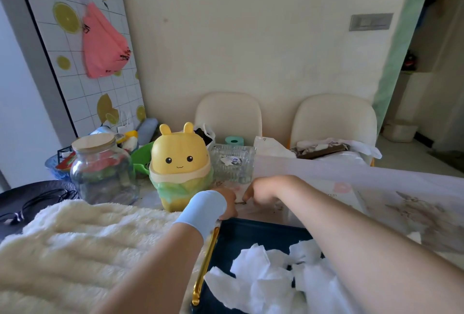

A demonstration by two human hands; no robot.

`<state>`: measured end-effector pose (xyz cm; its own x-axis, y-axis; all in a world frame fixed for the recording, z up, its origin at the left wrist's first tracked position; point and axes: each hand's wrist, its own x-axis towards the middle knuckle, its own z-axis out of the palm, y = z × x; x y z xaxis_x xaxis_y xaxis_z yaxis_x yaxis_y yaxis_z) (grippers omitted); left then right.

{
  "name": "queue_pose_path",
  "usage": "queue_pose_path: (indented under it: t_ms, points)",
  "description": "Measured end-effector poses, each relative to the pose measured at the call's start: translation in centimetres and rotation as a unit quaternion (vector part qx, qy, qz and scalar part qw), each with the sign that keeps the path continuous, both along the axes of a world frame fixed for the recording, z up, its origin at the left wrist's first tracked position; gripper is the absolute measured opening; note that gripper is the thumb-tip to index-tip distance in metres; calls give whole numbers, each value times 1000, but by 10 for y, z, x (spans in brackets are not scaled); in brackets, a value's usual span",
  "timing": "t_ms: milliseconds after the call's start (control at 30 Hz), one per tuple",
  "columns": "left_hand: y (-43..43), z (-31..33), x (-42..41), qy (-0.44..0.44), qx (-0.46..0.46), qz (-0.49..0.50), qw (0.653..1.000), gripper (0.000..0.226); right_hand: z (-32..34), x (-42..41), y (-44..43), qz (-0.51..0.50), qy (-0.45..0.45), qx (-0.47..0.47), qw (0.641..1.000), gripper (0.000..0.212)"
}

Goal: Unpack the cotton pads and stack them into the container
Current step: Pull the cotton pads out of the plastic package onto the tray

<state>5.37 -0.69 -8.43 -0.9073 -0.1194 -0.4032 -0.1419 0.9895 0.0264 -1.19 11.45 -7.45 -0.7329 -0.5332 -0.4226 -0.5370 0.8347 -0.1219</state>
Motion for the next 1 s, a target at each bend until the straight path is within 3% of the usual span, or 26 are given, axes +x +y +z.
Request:
queue_pose_path:
  t_ms: [167,333,467,567,667,1000]
  points:
    - [11,14,-5,39,16,-22,999,55,31,2,39,-30,40,-158,986,49]
    - [52,43,-12,202,130,-57,969,41,59,6,112,-70,101,-242,962,35]
    - [94,49,-13,189,160,-104,963,46,53,17,158,-92,112,-138,980,36]
    - [113,37,-17,114,101,-136,979,71,38,25,169,-92,102,-67,988,54]
    - [118,26,-23,93,52,-155,982,85,23,28,168,-56,149,-15,987,70]
    - [129,15,-35,157,-46,-204,965,67,16,34,149,39,267,56,961,48]
